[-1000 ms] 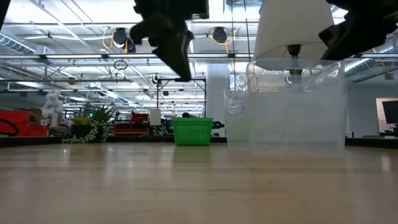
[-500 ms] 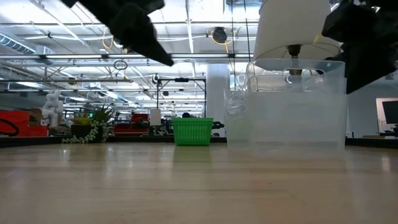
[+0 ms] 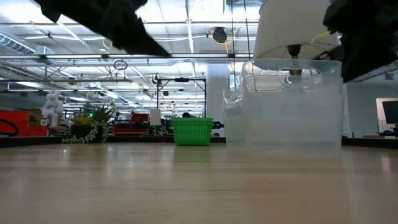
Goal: Stack baskets by color
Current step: Return to Home Position
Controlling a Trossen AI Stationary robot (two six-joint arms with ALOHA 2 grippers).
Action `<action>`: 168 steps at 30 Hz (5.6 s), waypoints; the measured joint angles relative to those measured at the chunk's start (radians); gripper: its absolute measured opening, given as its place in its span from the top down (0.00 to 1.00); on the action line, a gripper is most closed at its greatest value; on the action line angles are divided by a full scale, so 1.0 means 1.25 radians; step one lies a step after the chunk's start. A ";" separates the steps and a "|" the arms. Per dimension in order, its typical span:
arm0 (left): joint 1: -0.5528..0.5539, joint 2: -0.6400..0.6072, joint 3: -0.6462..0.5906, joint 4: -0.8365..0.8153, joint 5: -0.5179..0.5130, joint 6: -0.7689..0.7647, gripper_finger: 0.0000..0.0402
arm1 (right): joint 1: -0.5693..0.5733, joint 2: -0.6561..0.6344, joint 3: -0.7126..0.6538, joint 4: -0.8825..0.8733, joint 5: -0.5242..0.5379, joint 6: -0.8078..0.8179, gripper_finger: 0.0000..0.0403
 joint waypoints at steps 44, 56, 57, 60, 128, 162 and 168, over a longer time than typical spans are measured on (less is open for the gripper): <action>0.046 -0.306 -0.457 0.425 -0.060 -0.006 0.99 | -0.181 -0.283 -0.349 0.577 0.094 -0.257 1.00; 0.044 -0.305 -0.500 0.494 -0.037 -0.034 0.99 | -0.181 -0.283 -0.350 0.587 0.059 -0.234 1.00; 0.044 -0.305 -0.510 0.511 -0.037 -0.034 0.99 | -0.181 -0.282 -0.350 0.586 0.059 -0.234 1.00; 0.045 -0.305 -0.532 0.542 -0.040 -0.034 0.97 | -0.181 -0.282 -0.350 0.583 0.059 -0.238 1.00; 0.045 -0.304 -0.532 0.544 -0.034 0.011 0.97 | -0.184 -0.656 -0.380 0.298 0.128 -0.316 1.00; 0.053 -0.426 -0.531 0.483 0.072 0.032 0.99 | -0.184 -0.655 -0.380 0.286 0.122 -0.285 1.00; 0.053 -0.523 -0.531 0.385 0.085 0.033 0.99 | -0.184 -0.655 -0.380 0.285 0.122 -0.285 1.00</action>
